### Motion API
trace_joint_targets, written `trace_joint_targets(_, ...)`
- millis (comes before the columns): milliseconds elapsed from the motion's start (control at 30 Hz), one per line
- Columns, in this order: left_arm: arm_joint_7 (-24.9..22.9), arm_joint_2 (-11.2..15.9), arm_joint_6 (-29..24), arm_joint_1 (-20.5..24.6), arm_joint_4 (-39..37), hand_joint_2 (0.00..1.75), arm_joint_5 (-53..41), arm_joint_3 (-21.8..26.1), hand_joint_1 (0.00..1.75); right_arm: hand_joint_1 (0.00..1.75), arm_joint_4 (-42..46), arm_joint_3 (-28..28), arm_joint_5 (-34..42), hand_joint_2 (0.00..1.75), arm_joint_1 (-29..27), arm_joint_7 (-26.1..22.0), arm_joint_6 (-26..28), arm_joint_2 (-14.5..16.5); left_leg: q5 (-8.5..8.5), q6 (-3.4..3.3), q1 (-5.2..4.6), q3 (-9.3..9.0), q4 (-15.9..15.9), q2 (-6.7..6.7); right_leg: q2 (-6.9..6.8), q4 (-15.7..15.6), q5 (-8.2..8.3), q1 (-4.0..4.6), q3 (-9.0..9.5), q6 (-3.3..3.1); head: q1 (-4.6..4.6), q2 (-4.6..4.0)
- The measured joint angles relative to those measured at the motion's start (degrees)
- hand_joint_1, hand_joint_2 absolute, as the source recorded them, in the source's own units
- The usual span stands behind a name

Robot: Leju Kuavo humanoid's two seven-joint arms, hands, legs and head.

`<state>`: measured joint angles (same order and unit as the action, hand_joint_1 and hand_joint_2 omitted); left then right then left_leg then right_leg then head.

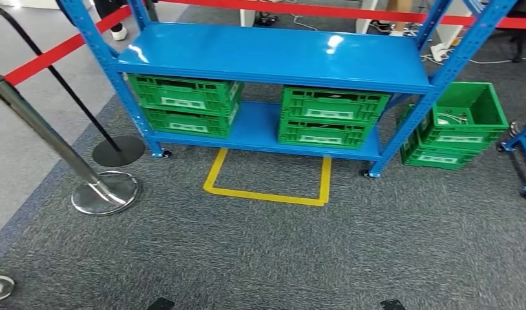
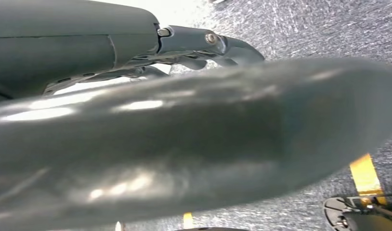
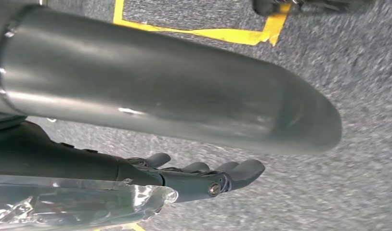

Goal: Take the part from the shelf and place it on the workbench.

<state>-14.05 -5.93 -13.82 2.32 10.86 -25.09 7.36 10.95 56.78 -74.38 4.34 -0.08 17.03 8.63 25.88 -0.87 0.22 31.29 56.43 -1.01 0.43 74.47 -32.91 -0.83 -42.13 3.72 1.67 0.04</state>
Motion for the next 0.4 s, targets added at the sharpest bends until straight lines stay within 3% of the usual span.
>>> trace_joint_targets(33, 0.0, 0.0, 0.0, 0.0, 0.0, 0.0, 0.0, 0.0, 0.0, 0.0, 0.0, 0.0, 0.0, 0.0, -0.1, 0.0, 0.0, 0.0, 0.05, 0.04, 0.0, -0.07, 0.0, -0.47, -0.06, 0.5, 0.29, 0.0, -0.08, 0.09, 0.02, 0.0)
trace_joint_targets(67, 0.0, 0.0, 0.0, 0.0, 0.0, 0.0, 0.0, 0.0, 0.0, 0.0, 0.0, 0.0, 0.0, 0.0, -0.2, 0.0, 0.0, 0.0, 0.14, 0.14, 0.02, -0.21, 0.0, -0.89, -0.19, -1.4, 1.64, -0.01, 1.07, 0.12, 0.02, 0.0)
trace_joint_targets(133, 0.0, -0.1, 0.0, 0.0, 0.0, 0.0, 0.0, 0.0, 0.0, 0.0, 0.0, 0.0, 0.0, 0.0, -0.2, 0.0, 0.0, 0.0, 0.46, 0.57, -0.02, -0.62, 0.1, -1.65, -1.21, -9.5, 5.15, 0.03, 5.6, 0.07, 0.03, 0.0)
trace_joint_targets(200, 0.0, -0.1, 0.0, 0.0, 0.0, 0.0, 0.0, 0.0, 0.0, 0.0, 0.0, 0.0, 0.0, 0.0, -0.1, 0.0, 0.0, 0.0, 0.8, 1.15, -0.27, -0.94, 0.2, -2.18, -1.8, -14.9, 6.75, 0.11, 8.72, -0.5, -0.04, 0.0)
trace_joint_targets(300, 0.0, 0.0, 0.0, 0.1, 0.0, 0.0, 0.0, 0.0, 0.0, 0.0, 0.0, 0.0, 0.0, 0.0, -0.1, 0.0, 0.0, 0.0, 0.82, 1.95, -0.32, -1.1, 0.1, -2.58, -0.95, -15.5, 6.93, 0.21, 8.91, -1.76, -0.12, 0.0)
trace_joint_targets(400, 0.0, 0.0, 0.0, 0.2, 0.0, 0.0, 0.0, 0.0, 0.0, 0.0, 0.0, 0.0, 0.0, 0.0, -0.1, 0.0, 0.0, 0.0, 2.66, 2.78, -0.12, -0.2, 2.3, -1.14, -0.26, -15.6, 7.23, -0.05, 8.81, -2.68, -0.2, 0.0)
